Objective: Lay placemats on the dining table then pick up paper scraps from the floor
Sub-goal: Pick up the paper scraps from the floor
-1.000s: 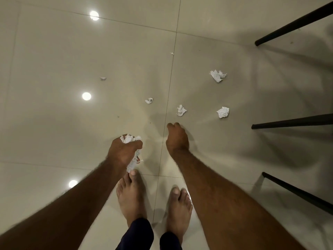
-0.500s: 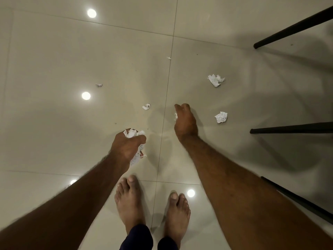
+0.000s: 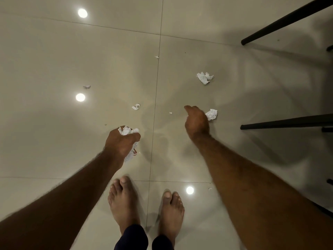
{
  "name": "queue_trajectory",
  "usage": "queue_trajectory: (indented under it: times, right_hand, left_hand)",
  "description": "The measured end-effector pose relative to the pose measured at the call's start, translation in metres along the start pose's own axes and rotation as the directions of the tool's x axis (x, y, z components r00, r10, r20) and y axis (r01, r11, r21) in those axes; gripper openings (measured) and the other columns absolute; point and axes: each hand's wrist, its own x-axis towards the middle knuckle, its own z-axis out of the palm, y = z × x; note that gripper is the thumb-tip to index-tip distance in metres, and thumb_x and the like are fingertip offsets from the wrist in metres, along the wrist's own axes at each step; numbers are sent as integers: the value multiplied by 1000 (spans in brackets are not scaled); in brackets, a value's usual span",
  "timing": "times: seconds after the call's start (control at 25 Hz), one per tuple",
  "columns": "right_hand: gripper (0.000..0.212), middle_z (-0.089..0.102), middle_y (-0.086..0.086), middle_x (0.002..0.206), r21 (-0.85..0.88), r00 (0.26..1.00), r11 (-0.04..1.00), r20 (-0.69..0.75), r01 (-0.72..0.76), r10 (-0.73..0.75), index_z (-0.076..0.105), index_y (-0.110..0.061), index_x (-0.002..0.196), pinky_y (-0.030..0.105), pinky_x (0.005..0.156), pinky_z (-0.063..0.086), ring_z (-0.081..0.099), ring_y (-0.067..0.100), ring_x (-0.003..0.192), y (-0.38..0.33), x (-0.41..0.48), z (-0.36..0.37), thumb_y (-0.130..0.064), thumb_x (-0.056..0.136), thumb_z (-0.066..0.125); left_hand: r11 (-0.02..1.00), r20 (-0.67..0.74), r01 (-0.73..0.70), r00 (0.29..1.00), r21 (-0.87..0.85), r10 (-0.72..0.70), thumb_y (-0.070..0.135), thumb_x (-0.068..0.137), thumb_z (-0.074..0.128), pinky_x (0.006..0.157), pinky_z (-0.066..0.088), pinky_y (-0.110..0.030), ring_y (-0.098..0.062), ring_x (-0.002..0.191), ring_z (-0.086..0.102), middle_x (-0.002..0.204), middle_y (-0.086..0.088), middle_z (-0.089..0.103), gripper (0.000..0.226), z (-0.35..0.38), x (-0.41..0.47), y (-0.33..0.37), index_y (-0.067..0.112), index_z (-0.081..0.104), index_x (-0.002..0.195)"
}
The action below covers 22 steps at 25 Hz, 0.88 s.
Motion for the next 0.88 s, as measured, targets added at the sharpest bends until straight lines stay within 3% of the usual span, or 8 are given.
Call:
queue_trajectory:
  times: [0.24, 0.4, 0.56, 0.72, 0.8, 0.88]
  right_hand:
    - [48, 68, 10, 108, -35, 976, 981, -111, -191, 186, 67, -22, 122, 38, 84, 55, 63, 32, 100, 56, 15, -30, 2, 83, 55]
    - [45, 60, 9, 111, 52, 937, 946, -130, -319, 324, 67, -33, 121, 35, 87, 51, 56, 35, 102, 62, 15, -17, -7, 87, 54]
    - [48, 68, 11, 109, 96, 958, 965, -130, -243, 254, 69, -20, 120, 31, 92, 50, 62, 30, 102, 67, 15, 10, 3, 81, 54]
    - [46, 71, 10, 105, 166, 946, 953, -164, -254, 280, 71, -11, 116, 28, 92, 48, 64, 28, 100, 72, 15, 19, 9, 78, 53]
    - [43, 73, 10, 100, 251, 947, 937, -146, -245, 287, 72, -9, 112, 24, 88, 46, 66, 26, 95, 63, 11, 13, 8, 76, 55]
    - [39, 75, 8, 91, 401, 940, 881, -114, -252, 321, 74, -8, 109, 19, 81, 46, 69, 23, 87, 39, 0, 0, 4, 74, 61]
  left_hand:
    - [1000, 45, -18, 999, -7, 18, -1, 73, 67, 52, 45, -29, -18, 52, 46, 55, 6, 48, 33, 20, 6, 23, 20, 44, 61]
    - [999, 66, -21, 998, -34, 23, -6, 80, 64, 45, 37, -20, -14, 47, 42, 48, 11, 46, 38, 32, 9, 27, 19, 42, 63]
    - [999, 82, -18, 996, -27, 20, -5, 80, 64, 48, 37, -22, -15, 49, 42, 49, 11, 45, 40, 33, 10, 23, 20, 39, 62]
    - [999, 82, -8, 997, -45, 12, -4, 80, 65, 49, 41, -23, -16, 51, 44, 53, 9, 48, 32, 28, 7, 26, 18, 44, 69]
    - [995, 102, 14, 995, -103, -4, -2, 76, 66, 56, 41, -30, -19, 55, 44, 61, 4, 50, 32, 25, 4, 31, 19, 44, 69]
    - [986, 110, 43, 994, -161, -26, -1, 76, 67, 53, 44, -30, -20, 55, 44, 68, -3, 48, 28, 24, -5, 37, 18, 46, 72]
